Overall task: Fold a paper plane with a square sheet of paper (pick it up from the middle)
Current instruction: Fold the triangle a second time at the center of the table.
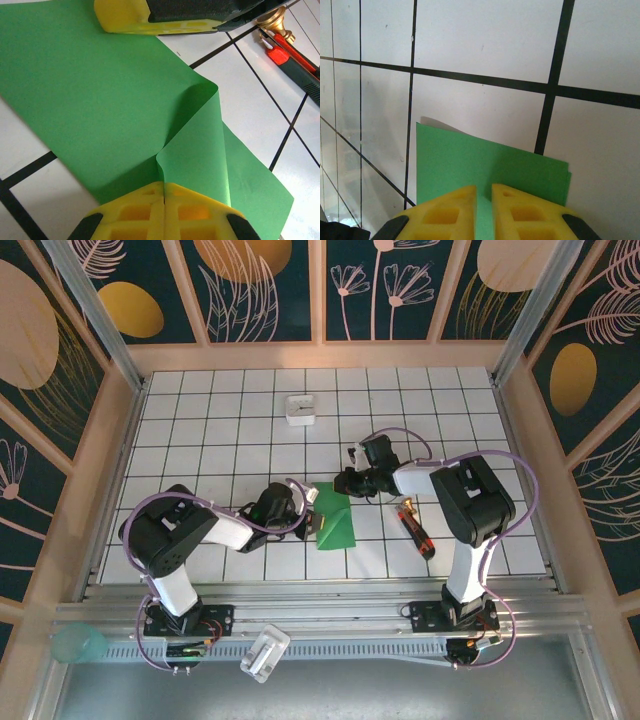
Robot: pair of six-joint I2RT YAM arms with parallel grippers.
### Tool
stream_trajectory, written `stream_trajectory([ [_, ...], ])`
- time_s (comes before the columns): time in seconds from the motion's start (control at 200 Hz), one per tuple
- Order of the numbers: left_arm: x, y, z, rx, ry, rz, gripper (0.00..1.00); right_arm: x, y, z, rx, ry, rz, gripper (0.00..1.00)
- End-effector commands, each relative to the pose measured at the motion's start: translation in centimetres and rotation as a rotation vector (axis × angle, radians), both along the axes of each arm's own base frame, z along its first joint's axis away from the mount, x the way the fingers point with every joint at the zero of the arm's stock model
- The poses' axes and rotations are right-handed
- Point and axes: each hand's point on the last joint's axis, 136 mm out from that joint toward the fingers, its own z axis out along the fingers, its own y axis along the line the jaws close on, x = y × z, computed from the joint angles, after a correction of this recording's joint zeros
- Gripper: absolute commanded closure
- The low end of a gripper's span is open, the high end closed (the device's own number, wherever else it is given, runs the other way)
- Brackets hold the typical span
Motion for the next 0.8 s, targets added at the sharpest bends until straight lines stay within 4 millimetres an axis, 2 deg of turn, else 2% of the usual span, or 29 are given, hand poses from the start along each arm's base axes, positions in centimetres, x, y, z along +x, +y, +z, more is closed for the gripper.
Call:
stream_trajectory([
  [0.0, 0.1, 0.6, -0.3, 0.02, -0.007, 0.009, 1.0, -0.9, -1.6, -2.6, -0.09, 0.045, -0.02, 0.84],
  [0.796, 0.0, 1.0, -1.5, 0.057, 0.024, 0.016, 1.0, -0.8, -1.6, -2.4, -0.085, 0.043, -0.022, 0.82],
])
